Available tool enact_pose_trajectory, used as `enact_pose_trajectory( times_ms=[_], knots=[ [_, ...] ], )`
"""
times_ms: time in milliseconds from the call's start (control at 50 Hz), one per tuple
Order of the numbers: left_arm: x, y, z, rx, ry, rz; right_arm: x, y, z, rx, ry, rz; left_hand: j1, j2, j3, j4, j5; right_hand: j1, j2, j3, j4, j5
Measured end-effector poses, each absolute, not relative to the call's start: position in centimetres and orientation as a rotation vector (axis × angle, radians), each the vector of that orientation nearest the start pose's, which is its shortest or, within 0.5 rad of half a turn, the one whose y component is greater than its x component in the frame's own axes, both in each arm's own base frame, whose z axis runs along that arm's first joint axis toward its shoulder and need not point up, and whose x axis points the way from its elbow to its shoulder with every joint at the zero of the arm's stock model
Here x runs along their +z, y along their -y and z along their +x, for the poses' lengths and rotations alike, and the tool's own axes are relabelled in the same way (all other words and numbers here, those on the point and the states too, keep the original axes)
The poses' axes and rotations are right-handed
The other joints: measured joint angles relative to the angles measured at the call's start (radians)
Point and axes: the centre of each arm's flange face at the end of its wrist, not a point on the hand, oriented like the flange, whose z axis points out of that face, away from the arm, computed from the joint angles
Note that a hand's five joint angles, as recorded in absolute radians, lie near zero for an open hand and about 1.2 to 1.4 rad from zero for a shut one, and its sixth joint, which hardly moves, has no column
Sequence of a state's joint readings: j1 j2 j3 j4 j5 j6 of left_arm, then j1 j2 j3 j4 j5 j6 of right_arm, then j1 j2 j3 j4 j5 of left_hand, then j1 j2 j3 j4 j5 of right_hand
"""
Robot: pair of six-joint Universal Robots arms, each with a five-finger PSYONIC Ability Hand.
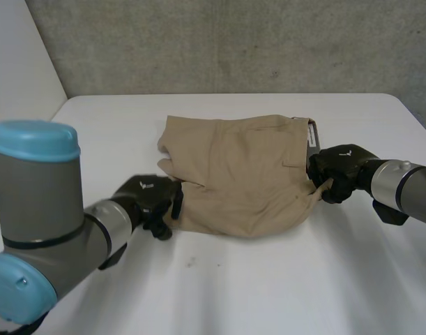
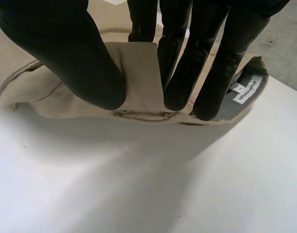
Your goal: Fold the shorts.
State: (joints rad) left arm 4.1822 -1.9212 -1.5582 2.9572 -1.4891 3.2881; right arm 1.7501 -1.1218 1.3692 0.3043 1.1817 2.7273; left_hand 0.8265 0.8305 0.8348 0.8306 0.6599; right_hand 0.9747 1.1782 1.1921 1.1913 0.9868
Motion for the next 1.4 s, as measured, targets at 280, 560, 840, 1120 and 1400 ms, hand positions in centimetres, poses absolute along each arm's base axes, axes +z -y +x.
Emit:
enact_pose_trajectory(
  times_ms=[280,560,840,1120,1400],
  knots=[
    [16.1,22.5,-27.9,-1.67,-2.761,0.992,19.2,31.5,22.2,-1.503,-2.351,-0.961,-0.17,-0.176,-0.177,-0.178,-0.184,0.0,0.0,0.0,0.0,0.0],
    [13.8,28.6,-28.6,-1.677,-2.742,0.891,18.3,31.7,22.3,-1.513,-2.343,-0.963,-0.185,-0.194,-0.194,-0.196,-0.204,0.0,0.0,0.0,0.0,0.0],
    [12.9,30.9,-29.9,-1.679,-2.658,0.958,17.8,31.8,22.6,-1.528,-2.329,-0.97,0.049,0.023,0.017,0.024,0.013,0.0,0.0,0.0,0.0,0.0],
    [16.0,29.6,-29.6,-1.697,-2.626,0.95,18.4,31.4,22.9,-1.545,-2.317,-1.011,0.308,0.364,0.341,0.362,0.302,0.0,0.0,0.0,0.0,0.0],
    [22.5,26.4,-26.9,-1.59,-2.767,1.035,18.9,29.4,23.5,-1.503,-2.345,-1.221,0.308,0.365,0.348,0.363,0.302,0.0,0.0,0.0,0.0,0.0]
  ],
)
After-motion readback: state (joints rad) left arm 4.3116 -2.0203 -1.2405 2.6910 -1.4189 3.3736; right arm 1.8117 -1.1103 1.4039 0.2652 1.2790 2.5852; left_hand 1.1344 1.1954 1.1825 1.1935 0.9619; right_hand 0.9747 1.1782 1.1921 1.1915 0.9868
